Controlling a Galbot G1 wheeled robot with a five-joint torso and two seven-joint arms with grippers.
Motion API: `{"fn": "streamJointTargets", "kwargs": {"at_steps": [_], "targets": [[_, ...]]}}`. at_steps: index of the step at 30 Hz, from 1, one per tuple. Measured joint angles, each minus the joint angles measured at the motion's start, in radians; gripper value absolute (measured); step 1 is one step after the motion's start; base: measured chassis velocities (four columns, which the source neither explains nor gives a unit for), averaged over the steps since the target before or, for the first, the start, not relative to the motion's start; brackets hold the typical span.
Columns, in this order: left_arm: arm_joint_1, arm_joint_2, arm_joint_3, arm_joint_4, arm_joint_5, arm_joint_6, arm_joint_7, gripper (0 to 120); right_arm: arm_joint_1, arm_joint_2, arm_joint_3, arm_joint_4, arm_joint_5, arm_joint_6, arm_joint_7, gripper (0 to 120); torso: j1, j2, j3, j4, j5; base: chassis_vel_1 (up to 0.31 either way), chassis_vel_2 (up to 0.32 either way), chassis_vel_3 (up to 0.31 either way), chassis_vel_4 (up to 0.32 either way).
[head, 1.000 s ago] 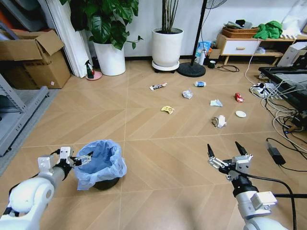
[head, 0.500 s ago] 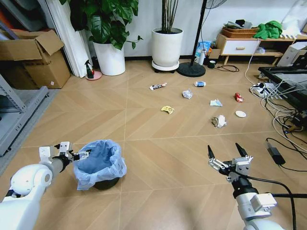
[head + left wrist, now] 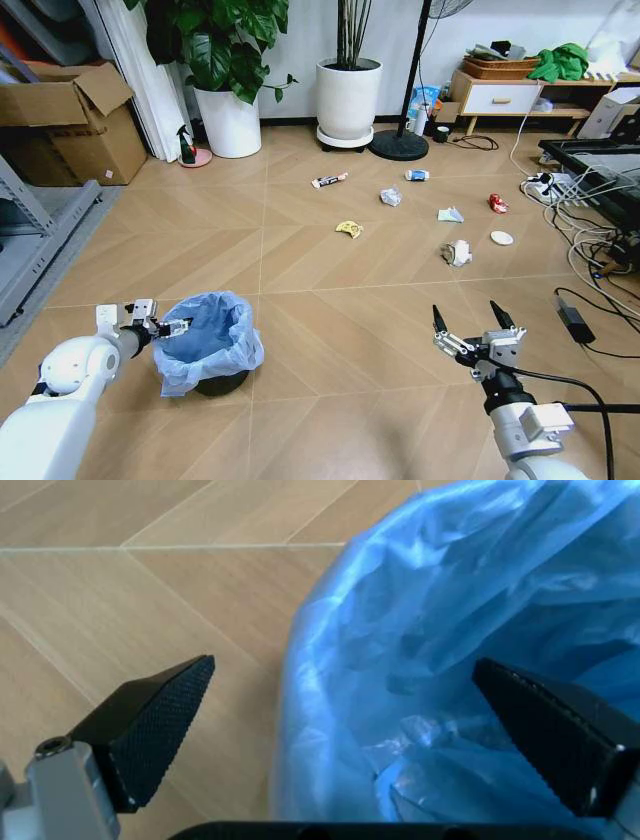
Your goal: Pick up the trash bin and place the garbage on the floor into it.
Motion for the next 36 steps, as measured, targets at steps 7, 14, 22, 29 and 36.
{"fn": "streamJointTargets", "kwargs": {"at_steps": [7,14,22,29,36], "targets": [[-0.008,0.000,0.007,0.028,0.013,-0.001,0.002,100,0.001,-0.002,0.001,-0.004,0.000,0.000,0.000,100,0.000,0.000,0.000,0.0000,0.0000,0.000,0.000,0.000,0.000],[-0.012,-0.003,0.016,0.042,0.024,-0.002,0.002,82,0.003,-0.001,0.001,-0.005,0.002,0.000,0.001,100,0.000,0.000,0.000,0.0000,0.0000,0.000,0.000,0.000,0.000],[-0.008,-0.002,0.015,0.050,0.045,-0.005,0.028,52,0.003,-0.002,0.003,-0.004,0.005,0.000,0.003,100,0.000,0.000,0.000,0.0000,0.0005,0.000,0.000,0.000,0.000],[-0.001,0.001,0.011,0.049,0.059,-0.009,0.049,24,0.004,-0.003,0.003,-0.004,0.005,-0.001,0.004,100,0.000,0.000,0.000,0.0001,0.0002,0.000,0.000,0.000,0.000],[0.001,0.003,0.011,0.049,0.067,-0.019,0.056,4,0.004,-0.004,0.002,-0.004,0.005,-0.001,0.005,100,0.000,0.000,0.000,0.0000,-0.0001,0.000,0.000,0.000,0.000]]}}
